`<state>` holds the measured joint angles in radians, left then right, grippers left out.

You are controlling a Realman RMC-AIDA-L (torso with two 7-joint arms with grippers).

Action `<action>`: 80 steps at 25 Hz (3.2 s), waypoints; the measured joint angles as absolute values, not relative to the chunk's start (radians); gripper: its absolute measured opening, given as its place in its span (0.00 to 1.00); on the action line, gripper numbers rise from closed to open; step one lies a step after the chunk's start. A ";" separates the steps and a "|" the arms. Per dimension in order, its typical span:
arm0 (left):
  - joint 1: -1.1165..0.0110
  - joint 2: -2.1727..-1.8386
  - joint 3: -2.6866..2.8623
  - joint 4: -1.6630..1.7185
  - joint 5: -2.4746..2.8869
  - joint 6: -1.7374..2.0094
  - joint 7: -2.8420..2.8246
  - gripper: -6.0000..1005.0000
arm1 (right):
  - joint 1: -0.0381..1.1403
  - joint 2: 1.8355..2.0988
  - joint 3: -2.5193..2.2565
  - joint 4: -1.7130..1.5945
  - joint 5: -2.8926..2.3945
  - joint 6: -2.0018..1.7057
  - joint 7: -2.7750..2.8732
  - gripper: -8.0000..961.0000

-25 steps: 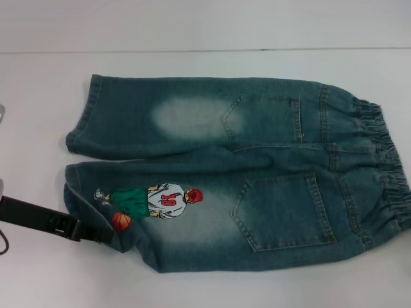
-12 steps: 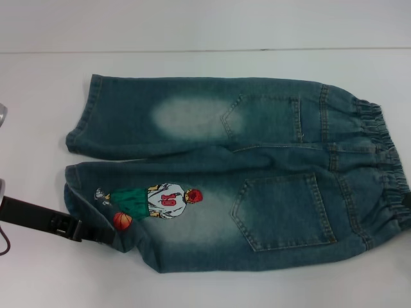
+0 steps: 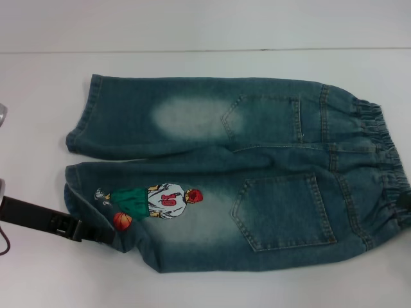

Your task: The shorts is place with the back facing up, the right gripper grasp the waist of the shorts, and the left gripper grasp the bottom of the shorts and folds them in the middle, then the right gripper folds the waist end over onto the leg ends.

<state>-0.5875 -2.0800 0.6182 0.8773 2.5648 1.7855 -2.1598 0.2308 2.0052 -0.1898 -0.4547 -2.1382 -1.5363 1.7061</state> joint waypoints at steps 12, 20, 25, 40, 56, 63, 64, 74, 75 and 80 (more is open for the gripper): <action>-0.588 -2.077 0.615 0.858 2.560 1.786 -2.153 0.02 | 0.253 2.006 -0.192 -0.460 -2.137 -1.539 1.707 0.91; -0.589 -2.077 0.612 0.853 2.553 1.787 -2.150 0.02 | 0.265 2.000 -0.241 -0.465 -2.140 -1.576 1.700 0.91; -0.588 -2.077 0.612 0.857 2.541 1.793 -2.149 0.02 | 0.262 2.002 -0.262 -0.486 -2.141 -1.583 1.692 0.70; -0.576 -2.065 0.605 0.859 2.517 1.793 -2.146 0.02 | 0.269 1.983 -0.284 -0.491 -2.142 -1.580 1.736 0.17; -0.565 -2.027 0.494 0.862 2.477 1.817 -2.109 0.02 | 0.313 1.952 -0.271 -0.481 -2.132 -1.585 1.867 0.07; -0.571 -2.004 0.394 0.859 2.466 1.818 -2.073 0.02 | 0.331 1.940 -0.248 -0.484 -2.049 -1.615 1.922 0.09; -0.572 -2.003 0.390 0.858 2.459 1.813 -2.071 0.02 | 0.337 1.940 -0.248 -0.486 -2.044 -1.614 1.931 0.10; -0.576 -2.003 0.385 0.844 2.361 1.716 -2.068 0.02 | 0.379 1.956 -0.222 -0.479 -1.893 -1.535 2.022 0.12; -0.579 -2.002 0.385 0.842 2.353 1.710 -2.068 0.02 | 0.383 1.957 -0.222 -0.479 -1.887 -1.523 2.036 0.12; -0.588 -2.000 0.385 0.837 2.303 1.672 -2.068 0.02 | 0.411 1.970 -0.222 -0.478 -1.834 -1.455 2.083 0.14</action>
<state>-0.5880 -2.0003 0.3849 0.8373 2.3027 1.6719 -2.0681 0.4110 1.9702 -0.2223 -0.4780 -1.8337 -1.4545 2.0828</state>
